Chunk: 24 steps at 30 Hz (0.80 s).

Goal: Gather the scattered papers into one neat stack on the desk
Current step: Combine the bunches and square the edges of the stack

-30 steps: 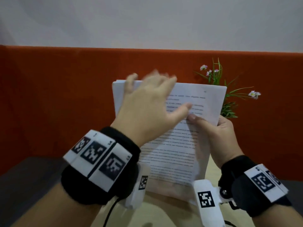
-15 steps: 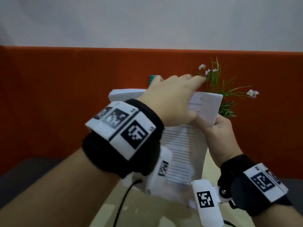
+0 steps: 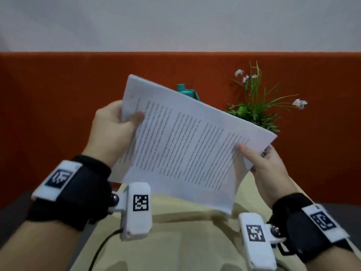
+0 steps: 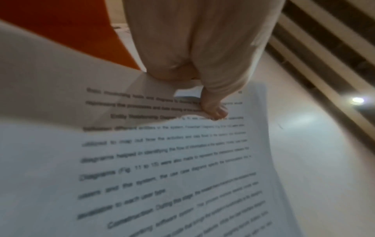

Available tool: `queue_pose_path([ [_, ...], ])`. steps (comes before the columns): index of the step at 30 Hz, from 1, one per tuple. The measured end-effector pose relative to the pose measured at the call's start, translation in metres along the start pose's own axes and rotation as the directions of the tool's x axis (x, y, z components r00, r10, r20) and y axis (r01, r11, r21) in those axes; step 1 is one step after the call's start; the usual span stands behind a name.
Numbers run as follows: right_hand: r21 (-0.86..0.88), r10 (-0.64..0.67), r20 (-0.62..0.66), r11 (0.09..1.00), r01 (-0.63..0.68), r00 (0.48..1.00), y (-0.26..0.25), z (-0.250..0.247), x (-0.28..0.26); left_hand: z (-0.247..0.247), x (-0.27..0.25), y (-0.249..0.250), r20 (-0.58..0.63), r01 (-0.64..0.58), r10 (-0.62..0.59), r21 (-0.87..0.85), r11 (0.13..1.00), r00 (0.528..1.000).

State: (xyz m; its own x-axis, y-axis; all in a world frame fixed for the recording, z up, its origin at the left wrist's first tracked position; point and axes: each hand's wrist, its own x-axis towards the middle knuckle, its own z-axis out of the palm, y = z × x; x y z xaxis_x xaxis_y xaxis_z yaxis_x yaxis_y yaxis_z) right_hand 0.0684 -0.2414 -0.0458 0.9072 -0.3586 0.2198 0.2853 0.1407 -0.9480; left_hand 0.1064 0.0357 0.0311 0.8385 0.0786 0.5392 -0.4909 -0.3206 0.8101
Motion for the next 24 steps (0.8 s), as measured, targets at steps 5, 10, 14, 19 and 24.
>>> queue_pose_path([
  [5, -0.065, -0.139, -0.057, 0.989, 0.135, 0.989, -0.006, 0.012, 0.002, 0.006, -0.026, -0.03, -0.081, 0.097, -0.114, -0.187, 0.977, 0.99],
  [10, -0.201, -0.203, -0.044, 0.961, 0.19, 0.978, -0.003, 0.011, -0.006, 0.013, -0.047, -0.055, -0.066, 0.184, -0.214, -0.307, 0.934, 0.975],
  [14, -0.231, -0.057, -0.05, 0.972, 0.044, 0.997, 0.018, 0.012, -0.019, 0.022, -0.063, -0.075, 0.011, 0.354, -0.364, -0.262, 0.898, 0.931],
  [19, -0.2, -0.083, -0.051, 0.977, 0.072, 0.995, 0.01, 0.007, -0.011, 0.016, -0.054, -0.074, 0.018, 0.309, -0.316, -0.263, 0.914, 0.949],
  [24, -0.427, 0.161, -0.01, 0.892, -0.15, 0.987, 0.047, -0.002, -0.021, 0.025, -0.068, -0.103, 0.143, 0.485, -0.478, -0.025, 0.874, 0.867],
])
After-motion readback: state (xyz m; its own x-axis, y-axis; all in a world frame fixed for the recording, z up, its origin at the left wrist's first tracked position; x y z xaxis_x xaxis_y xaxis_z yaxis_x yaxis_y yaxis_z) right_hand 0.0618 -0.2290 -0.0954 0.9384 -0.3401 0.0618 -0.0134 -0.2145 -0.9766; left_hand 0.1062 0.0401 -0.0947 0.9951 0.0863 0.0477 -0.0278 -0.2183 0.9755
